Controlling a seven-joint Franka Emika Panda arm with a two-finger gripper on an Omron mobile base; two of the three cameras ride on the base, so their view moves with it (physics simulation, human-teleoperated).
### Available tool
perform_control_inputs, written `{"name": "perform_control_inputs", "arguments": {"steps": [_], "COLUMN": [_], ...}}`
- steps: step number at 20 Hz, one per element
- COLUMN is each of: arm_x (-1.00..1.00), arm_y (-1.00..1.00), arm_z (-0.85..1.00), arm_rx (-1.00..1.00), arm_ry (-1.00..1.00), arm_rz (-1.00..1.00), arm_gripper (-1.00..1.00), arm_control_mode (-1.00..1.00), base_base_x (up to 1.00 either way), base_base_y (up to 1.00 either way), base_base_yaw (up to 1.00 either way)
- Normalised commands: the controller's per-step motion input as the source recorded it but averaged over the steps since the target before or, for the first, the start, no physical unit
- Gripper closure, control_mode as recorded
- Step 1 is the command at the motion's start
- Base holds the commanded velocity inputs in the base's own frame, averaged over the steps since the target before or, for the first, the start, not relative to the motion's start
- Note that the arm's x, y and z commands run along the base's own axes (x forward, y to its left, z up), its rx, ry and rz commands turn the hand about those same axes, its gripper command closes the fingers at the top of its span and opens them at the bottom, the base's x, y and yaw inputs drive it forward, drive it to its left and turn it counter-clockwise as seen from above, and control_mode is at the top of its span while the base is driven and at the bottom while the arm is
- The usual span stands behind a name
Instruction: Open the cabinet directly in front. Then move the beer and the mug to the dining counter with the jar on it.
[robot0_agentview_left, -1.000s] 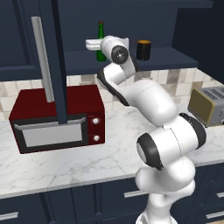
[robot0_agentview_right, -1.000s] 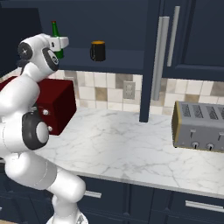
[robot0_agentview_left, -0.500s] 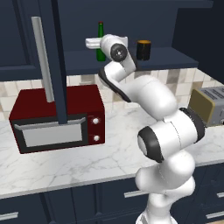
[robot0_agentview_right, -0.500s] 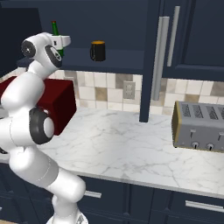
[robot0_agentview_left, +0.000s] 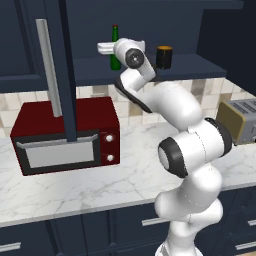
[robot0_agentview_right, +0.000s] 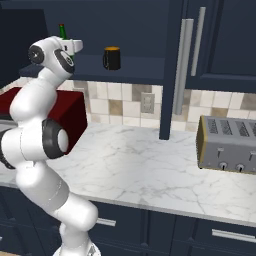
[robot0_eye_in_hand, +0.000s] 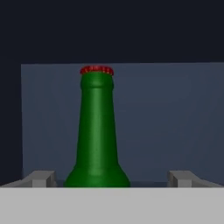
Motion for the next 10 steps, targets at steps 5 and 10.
{"name": "perform_control_inputs", "arguments": {"steps": [5, 10], "arm_x": [0.21, 0.18], "arm_y": [0.02, 0.02], "arm_z": [0.0, 0.0], "arm_rx": [0.0, 0.0], "arm_ry": [0.0, 0.0], "arm_rz": [0.0, 0.0], "arm_gripper": [-1.0, -1.0], "arm_control_mode": [-1.0, -1.0], "base_base_x": [0.0, 0.0], "base_base_y": [0.0, 0.0], "base_base_yaw": [0.0, 0.0]}}
